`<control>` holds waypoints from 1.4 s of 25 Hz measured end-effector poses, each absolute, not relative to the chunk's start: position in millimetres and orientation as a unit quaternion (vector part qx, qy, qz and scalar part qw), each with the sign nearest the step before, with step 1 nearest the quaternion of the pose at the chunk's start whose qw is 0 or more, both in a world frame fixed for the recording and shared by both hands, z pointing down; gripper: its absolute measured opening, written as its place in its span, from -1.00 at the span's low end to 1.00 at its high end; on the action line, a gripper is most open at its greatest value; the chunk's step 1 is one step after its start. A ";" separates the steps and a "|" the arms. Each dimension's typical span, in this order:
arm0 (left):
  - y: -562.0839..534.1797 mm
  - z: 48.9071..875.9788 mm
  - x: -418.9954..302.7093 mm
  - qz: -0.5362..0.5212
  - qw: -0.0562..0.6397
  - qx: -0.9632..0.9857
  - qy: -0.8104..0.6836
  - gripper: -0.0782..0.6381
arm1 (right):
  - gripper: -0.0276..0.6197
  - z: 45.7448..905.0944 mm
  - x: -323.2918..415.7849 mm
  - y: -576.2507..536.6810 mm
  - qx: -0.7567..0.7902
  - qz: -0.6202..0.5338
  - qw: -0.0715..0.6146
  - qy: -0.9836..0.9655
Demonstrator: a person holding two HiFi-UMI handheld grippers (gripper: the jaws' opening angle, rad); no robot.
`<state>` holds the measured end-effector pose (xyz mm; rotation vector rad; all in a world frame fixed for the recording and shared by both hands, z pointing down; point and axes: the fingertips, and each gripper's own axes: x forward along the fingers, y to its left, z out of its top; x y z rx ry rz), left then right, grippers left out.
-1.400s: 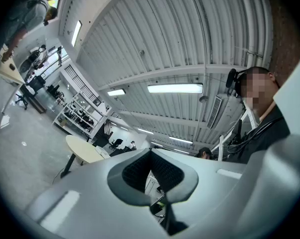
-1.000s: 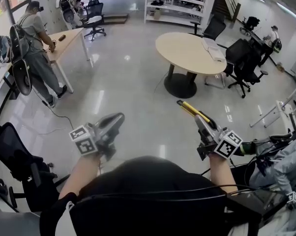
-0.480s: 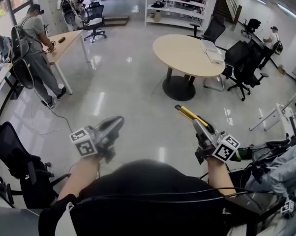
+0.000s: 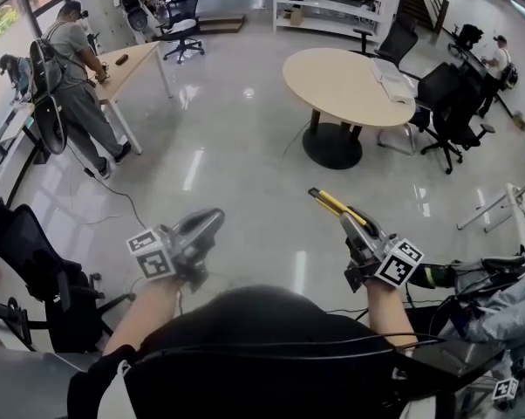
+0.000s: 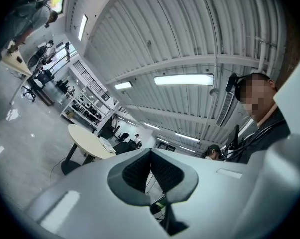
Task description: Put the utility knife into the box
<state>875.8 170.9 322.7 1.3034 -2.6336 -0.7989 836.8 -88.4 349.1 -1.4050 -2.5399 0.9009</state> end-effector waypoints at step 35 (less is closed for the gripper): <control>462.5 350.0 612.5 -0.278 0.027 0.396 -0.875 -0.78 | -0.63 332.6 542.9 188.3 -0.475 0.277 0.066 -0.833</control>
